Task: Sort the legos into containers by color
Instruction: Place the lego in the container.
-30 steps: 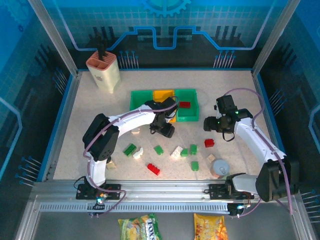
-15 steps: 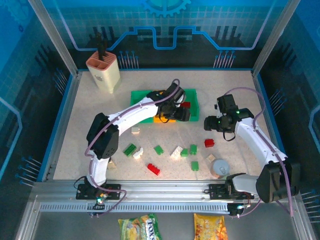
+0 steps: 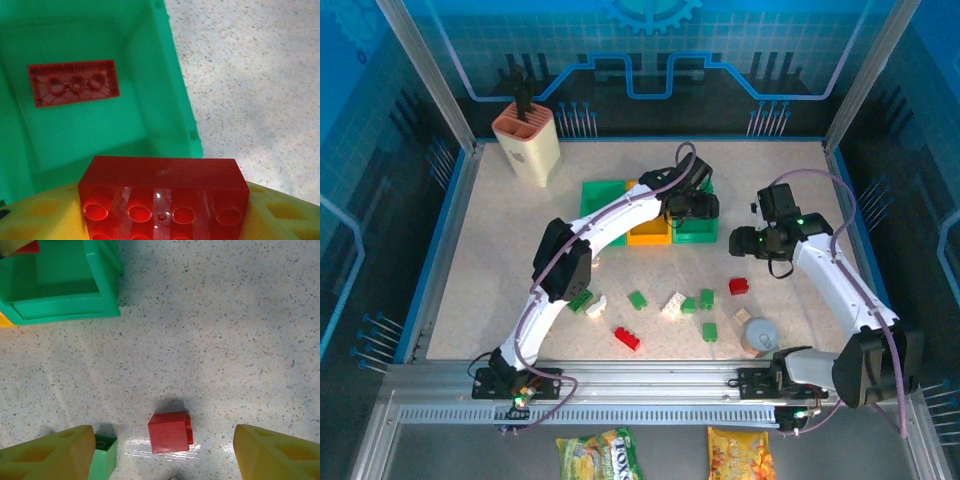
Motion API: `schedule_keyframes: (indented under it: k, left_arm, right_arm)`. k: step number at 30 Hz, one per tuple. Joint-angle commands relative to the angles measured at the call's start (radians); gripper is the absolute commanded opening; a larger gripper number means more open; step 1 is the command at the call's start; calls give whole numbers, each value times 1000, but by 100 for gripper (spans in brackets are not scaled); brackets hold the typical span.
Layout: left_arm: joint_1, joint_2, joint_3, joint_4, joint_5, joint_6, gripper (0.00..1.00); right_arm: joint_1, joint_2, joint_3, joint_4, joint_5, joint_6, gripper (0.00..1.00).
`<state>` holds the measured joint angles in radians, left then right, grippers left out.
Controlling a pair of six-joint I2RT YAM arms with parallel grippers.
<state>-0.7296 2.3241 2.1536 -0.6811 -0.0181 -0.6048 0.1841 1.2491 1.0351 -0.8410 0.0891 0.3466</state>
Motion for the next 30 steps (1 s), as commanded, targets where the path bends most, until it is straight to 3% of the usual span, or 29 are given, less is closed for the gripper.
schedule_keyframes:
  k: [1,9,21,26,30]
  left_arm:
    - [4,35,49,-54,-70,-29,53]
    - [8,66,55,-52,-82,-48,57]
    - [5,42,47,-51,-69,-59,75]
    - [5,23,37,-56,-68,-61,77]
    - [4,-1,25,-51,-66,-63,73]
  right_arm:
    - [-31,-24,28,-36,6,-17,74]
    - [-63,-45,10,-30,-5,-33,74]
    - [-77,-57,3,-18,-24,-39,75]
    - [-78,-54,2,-7,-37,-32,75]
    - [-78,-57,4,-3,-50,-25,74]
